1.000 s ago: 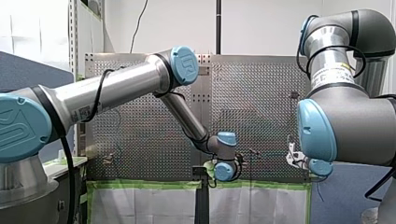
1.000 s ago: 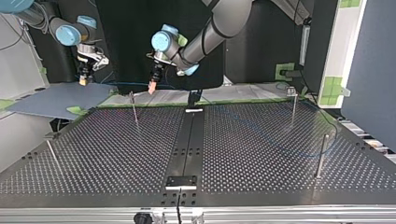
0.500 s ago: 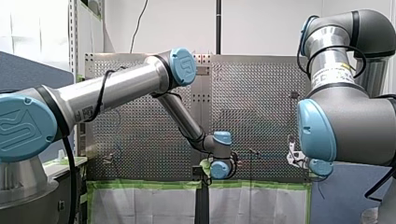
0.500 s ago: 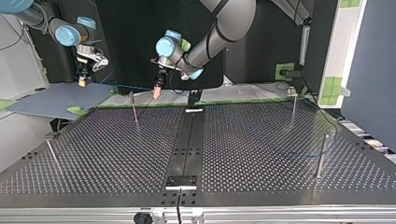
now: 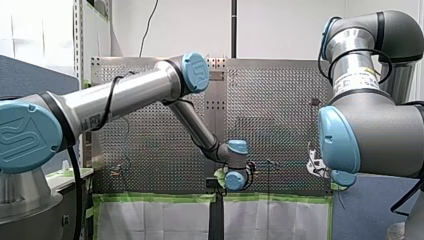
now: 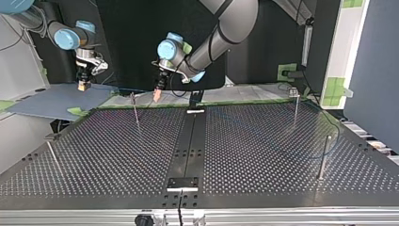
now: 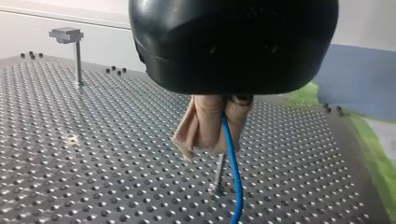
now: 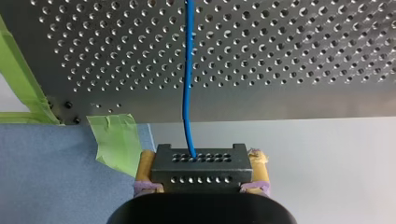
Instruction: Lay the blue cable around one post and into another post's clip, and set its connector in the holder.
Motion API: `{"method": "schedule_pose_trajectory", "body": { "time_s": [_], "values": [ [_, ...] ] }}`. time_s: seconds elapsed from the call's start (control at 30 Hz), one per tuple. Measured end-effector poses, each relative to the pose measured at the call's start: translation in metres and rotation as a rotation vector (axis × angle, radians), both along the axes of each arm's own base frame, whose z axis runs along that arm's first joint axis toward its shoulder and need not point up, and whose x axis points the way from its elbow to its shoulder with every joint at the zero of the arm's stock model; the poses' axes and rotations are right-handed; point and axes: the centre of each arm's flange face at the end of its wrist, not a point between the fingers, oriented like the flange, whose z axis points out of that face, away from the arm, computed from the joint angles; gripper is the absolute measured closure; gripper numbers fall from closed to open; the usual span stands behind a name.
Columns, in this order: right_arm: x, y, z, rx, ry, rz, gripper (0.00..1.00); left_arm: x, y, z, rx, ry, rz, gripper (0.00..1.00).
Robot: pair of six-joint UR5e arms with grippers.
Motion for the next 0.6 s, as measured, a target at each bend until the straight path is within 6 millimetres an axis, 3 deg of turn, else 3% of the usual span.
{"method": "schedule_pose_trajectory", "body": {
  "time_s": [0.33,0.6],
  "values": [
    [-0.001,-0.009,-0.018,0.033,0.000,0.000,1.00,0.002,-0.002,-0.040,0.080,0.044,0.007,1.00],
    [-0.003,-0.014,-0.021,0.041,0.003,-0.003,1.00,0.021,-0.007,-0.025,0.107,0.039,0.046,1.00]
  ]
}}
